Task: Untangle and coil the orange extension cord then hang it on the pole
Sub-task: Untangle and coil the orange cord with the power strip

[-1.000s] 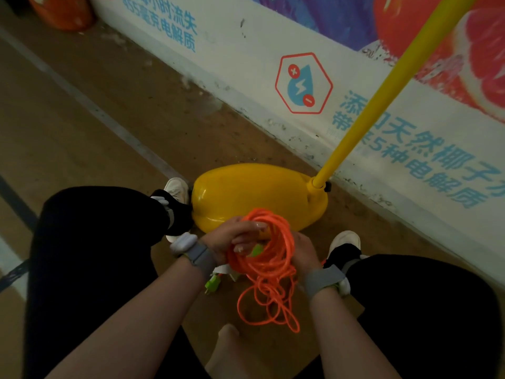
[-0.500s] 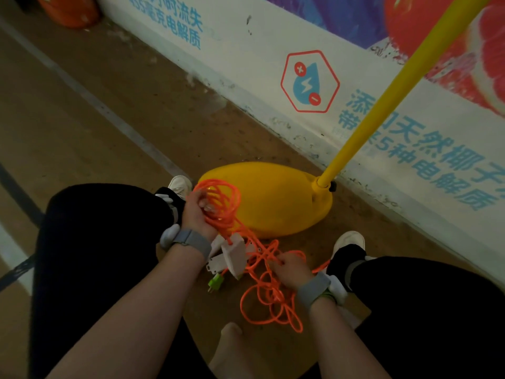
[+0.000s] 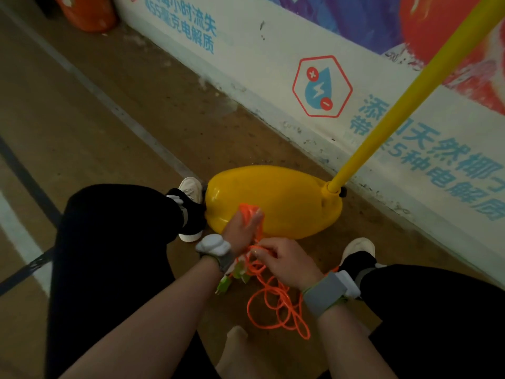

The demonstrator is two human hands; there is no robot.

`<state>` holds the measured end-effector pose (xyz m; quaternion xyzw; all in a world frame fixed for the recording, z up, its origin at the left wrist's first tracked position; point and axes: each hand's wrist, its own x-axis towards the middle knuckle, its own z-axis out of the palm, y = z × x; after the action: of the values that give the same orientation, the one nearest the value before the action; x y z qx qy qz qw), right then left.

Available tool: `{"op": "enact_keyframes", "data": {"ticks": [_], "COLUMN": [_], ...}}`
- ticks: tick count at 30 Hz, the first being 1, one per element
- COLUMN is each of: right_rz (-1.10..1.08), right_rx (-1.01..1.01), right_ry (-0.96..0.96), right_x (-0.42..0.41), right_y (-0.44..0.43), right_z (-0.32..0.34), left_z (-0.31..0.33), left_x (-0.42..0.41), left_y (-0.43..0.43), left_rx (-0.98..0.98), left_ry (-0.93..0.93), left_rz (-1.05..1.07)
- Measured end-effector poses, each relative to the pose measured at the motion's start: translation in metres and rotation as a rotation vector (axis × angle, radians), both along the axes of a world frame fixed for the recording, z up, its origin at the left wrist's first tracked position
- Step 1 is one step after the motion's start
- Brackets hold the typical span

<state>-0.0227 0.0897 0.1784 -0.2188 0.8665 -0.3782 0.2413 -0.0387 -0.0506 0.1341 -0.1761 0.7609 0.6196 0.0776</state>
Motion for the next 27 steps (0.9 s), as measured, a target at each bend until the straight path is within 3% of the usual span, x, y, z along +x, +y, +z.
{"op": "enact_keyframes", "data": {"ticks": [2,5,9,13,16,19,21,23,25,27], "right_rz": [-0.042,-0.189,-0.448,-0.586,-0.660,-0.700,-0.667,-0.638,-0.721,-0.896], "right_rx": [-0.036,-0.009,0.059,0.027,-0.003,0.045,0.109,0.165,0.017,-0.380], "right_ry": [0.032,0.085,0.158,0.125,0.018,-0.116,-0.146,-0.178,-0.297,-0.617], "right_x": [-0.002,-0.009,-0.020,-0.027,-0.028,-0.025,-0.023,-0.023,-0.024,-0.024], "right_y": [0.002,0.011,0.036,0.056,0.063,0.062,0.060,0.058,0.055,0.048], "right_z": [0.000,0.003,0.001,-0.008,-0.019,-0.037,-0.045,-0.042,-0.033,-0.024], "left_z": [0.002,-0.004,0.005,0.011,0.011,0.012,0.009,0.002,-0.010,-0.018], "left_x": [0.006,0.011,0.016,0.014,0.012,0.004,-0.002,-0.005,-0.004,-0.002], "left_y": [0.007,0.012,0.015,0.008,0.002,-0.003,-0.010,-0.014,-0.013,-0.009], "left_rx": [0.218,0.356,0.457,0.531,0.766,0.952,0.958,0.824,0.692,0.627], "left_ry": [-0.198,-0.340,-0.409,-0.295,-0.250,-0.194,-0.168,-0.150,-0.161,-0.184], "left_rz": [-0.151,-0.246,-0.508,-0.606,-0.464,-0.187,-0.005,0.109,0.195,0.274]}}
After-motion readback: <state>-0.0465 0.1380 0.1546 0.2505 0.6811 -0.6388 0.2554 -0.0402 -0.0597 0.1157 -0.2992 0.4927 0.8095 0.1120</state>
